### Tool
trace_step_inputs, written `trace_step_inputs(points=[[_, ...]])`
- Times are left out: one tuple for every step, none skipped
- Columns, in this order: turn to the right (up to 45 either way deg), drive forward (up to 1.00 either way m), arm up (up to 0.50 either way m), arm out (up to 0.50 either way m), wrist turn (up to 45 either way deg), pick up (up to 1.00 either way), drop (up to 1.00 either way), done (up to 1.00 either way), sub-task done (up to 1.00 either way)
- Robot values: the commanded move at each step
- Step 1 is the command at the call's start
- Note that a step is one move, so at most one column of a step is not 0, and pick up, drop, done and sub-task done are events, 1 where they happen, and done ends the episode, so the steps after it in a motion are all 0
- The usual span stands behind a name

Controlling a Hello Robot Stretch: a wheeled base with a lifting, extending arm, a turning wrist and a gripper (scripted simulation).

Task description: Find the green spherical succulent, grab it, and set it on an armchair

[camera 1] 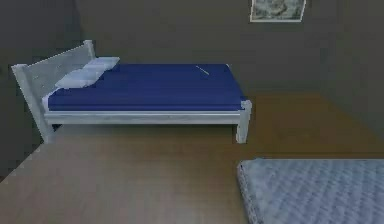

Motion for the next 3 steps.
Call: trace_step_inputs(points=[[45.0, 0.00, 0.00, 0.00, 0.0, 0.00, 0.00, 0.00, 0.00], [45.0, 0.00, 0.00, 0.00, 0.0, 0.00, 0.00, 0.00, 0.00], [30.0, 0.00, 0.00, 0.00, 0.0, 0.00, 0.00, 0.00, 0.00]])
